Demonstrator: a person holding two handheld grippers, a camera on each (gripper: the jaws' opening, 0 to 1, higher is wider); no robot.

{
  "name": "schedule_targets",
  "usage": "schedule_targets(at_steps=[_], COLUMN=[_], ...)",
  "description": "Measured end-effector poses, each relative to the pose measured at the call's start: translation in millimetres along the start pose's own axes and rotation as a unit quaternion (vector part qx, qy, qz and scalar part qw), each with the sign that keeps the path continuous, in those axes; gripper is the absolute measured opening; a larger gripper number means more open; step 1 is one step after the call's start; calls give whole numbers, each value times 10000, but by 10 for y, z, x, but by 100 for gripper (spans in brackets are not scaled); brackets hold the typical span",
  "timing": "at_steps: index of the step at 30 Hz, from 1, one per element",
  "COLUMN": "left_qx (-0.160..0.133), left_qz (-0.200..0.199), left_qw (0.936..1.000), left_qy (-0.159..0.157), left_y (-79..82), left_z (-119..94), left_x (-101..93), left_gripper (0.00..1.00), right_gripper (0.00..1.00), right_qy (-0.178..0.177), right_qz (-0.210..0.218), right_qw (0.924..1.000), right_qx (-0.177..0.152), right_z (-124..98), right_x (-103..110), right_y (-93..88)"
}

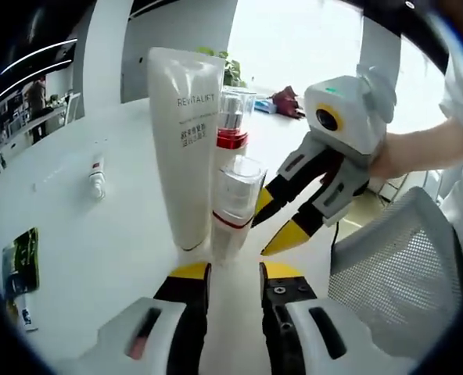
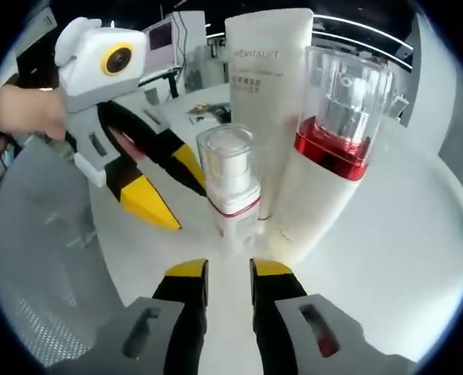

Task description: Arrange the skincare products in the storage area until every visible bottle or jar stands upright without overlapping.

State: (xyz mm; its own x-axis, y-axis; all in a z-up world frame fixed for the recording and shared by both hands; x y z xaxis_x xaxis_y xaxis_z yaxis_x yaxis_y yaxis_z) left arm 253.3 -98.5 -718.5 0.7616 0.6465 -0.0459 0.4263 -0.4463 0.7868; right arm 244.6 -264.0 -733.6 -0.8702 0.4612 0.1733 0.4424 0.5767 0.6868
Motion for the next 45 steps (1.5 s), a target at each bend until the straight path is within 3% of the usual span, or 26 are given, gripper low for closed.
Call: schedule_targets(at_steps=[14, 23, 33, 39, 45], left_qx=[-284, -472, -637, -694, -689], left_qz=[-878, -1691, -1940, -2056, -2103], left_qw=[9944, 9791, 9715, 9660, 9629], left_qy=[521, 1032, 1206, 1405, 1546], left_y=[-149, -311, -527, -625, -736], left_z=[-548, -1075, -1632, -1886, -2080], left_x=[52, 186, 280, 333, 345], left_gripper=[35, 47, 58, 64, 70], right_gripper=[37, 51, 60, 70, 74], right_qy=[-133, -344, -471, -502, -559], right_qz=[378, 795, 914, 1061, 1273], right_qw=[9987, 9942, 9918, 9896, 9866], right_qx=[-318, -643, -762, -832, -856], right_z=[-278, -500, -697, -758, -861], right_x=[255, 350, 529, 652, 730], right_y=[65, 120, 45, 20, -31])
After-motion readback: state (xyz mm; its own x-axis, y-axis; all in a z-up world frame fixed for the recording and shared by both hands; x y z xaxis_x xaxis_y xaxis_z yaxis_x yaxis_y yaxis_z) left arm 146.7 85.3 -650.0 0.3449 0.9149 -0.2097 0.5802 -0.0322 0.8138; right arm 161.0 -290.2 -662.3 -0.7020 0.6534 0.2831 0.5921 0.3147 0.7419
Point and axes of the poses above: the point that each gripper's makers call its tool centre point, and the gripper's own axes: z roughly forward along the fingers, x roughly to its left, y roughly out of its top, the point moved 9 cm from there along -z, roughly backward along the fingers, and after that the axes turned 12 degrees about y, right-handed, at the moved point
